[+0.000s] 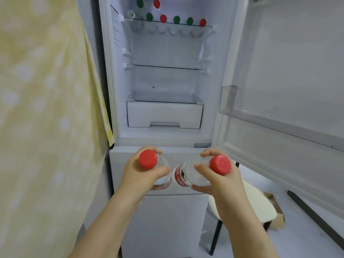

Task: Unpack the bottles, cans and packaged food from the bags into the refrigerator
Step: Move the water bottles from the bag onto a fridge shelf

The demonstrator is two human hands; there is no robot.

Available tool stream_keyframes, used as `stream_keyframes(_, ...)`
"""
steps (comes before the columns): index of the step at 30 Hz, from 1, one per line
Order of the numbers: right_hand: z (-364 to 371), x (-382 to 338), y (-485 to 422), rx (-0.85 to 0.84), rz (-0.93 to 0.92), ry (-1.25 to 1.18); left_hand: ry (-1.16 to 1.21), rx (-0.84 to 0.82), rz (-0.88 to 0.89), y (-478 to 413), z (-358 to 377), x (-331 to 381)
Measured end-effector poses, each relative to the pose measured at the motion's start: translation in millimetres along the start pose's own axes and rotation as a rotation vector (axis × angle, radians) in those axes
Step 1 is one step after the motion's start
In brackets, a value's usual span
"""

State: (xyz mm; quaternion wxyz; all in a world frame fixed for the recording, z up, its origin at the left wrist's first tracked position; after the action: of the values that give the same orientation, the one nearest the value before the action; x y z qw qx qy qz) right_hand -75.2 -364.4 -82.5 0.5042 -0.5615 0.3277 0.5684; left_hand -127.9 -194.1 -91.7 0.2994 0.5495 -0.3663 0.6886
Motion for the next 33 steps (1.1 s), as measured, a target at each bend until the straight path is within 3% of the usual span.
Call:
stream_keyframes(16, 31.1, -40.0, -232.1, -0.088, -0.263, -0.211, 0.131, 0.202, 0.336, -204.4, 37.3, 60.6)
stream_keyframes(33, 89.6, -91.9, -368.4, 0.006, -0.707, -0.381, 0.199, 0.124, 0.771, -361.0, 36.6, 132.4)
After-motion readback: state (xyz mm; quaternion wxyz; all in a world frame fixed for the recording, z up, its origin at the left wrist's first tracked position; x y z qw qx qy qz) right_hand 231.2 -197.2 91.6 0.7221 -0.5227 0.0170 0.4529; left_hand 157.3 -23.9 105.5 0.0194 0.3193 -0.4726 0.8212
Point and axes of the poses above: each hand's wrist, its own y-axis away from the middle knuckle, its own z-axis out of the palm, x = y × z, the point moved 5 cm from there along -y, towards the middle knuckle, and after that the axes turned 2 degrees about y, right-handed, at the moved point
